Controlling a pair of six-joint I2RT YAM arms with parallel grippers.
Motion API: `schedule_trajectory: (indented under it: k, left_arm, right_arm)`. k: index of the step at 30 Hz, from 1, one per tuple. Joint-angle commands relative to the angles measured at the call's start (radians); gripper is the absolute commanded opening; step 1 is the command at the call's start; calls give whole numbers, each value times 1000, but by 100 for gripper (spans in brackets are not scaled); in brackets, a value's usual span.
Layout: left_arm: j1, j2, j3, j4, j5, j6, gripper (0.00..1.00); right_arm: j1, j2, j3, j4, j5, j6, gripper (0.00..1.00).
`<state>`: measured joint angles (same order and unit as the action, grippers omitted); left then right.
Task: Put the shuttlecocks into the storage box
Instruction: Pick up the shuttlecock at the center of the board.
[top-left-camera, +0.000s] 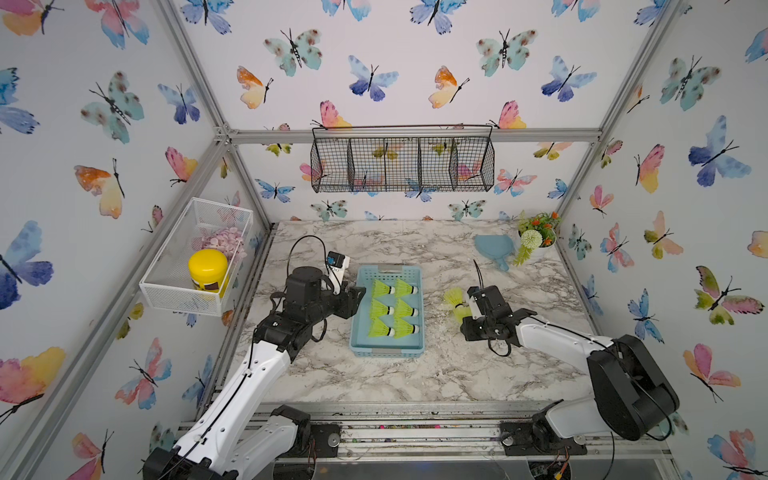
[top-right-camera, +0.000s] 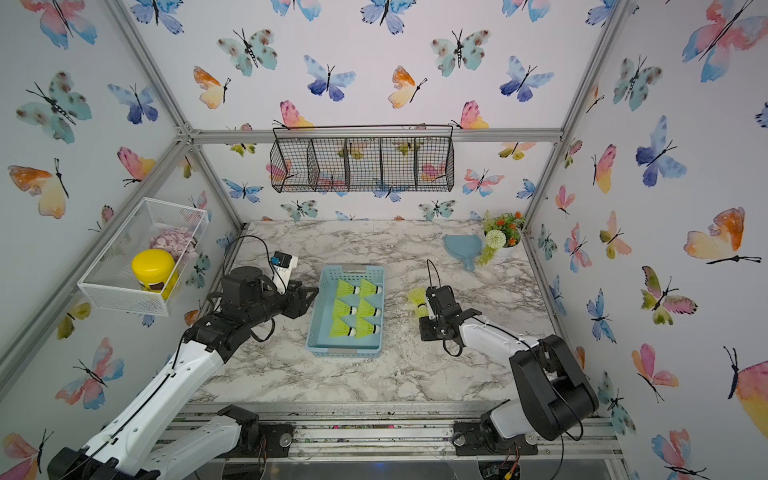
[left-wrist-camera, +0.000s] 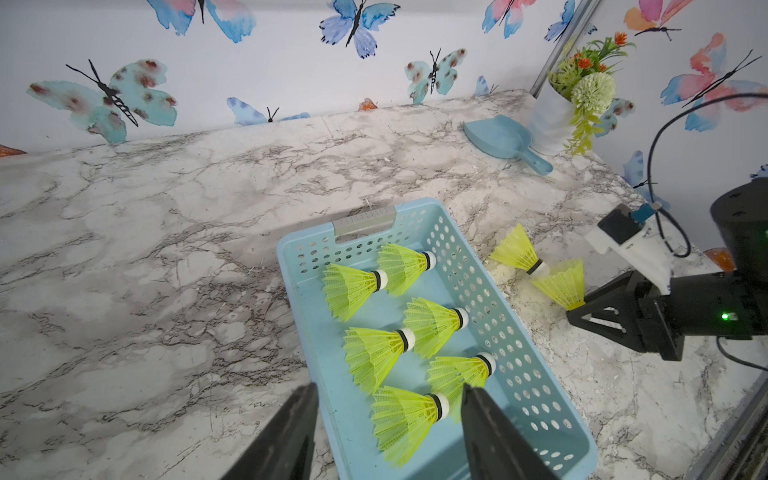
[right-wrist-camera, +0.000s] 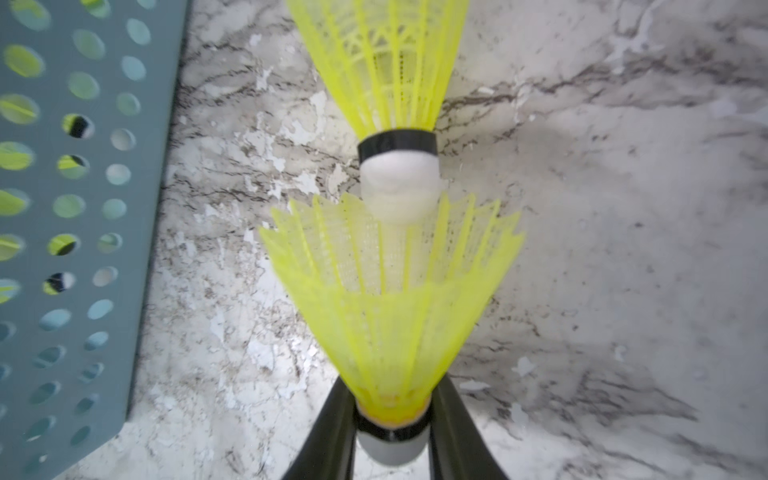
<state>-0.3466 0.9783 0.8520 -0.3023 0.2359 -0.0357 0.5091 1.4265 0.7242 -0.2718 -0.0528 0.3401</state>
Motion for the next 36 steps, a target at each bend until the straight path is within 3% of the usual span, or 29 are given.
schedule_trajectory:
  k: [1,7,13,19,22,31,36]
  left_arm:
    - [6,6,17,-4,37,18,60]
    - [6,14,22,-3,75,23,60]
    - [6,22,23,2,126,22,60]
    - [-12,53,44,38,390,16,59]
    - [-73,96,81,37,458,27,59]
    - [-290,265,253,9,427,118,59]
    - [-321,357,336,-10,462,166,59]
  right_arm:
    - [-3,-37,74,-115,2,-36,25]
    - [-3,-63,153,-219,-118,-104,25]
    - [-3,-122,175,-248,-92,-119,26]
    - [-3,-208,147,-189,-219,-185,27]
    - [-3,-247,131,-148,-270,-215,28]
    - [-1,-250,180,-145,-391,-287,28]
    - [4,-239,197,-150,-456,-318,28]
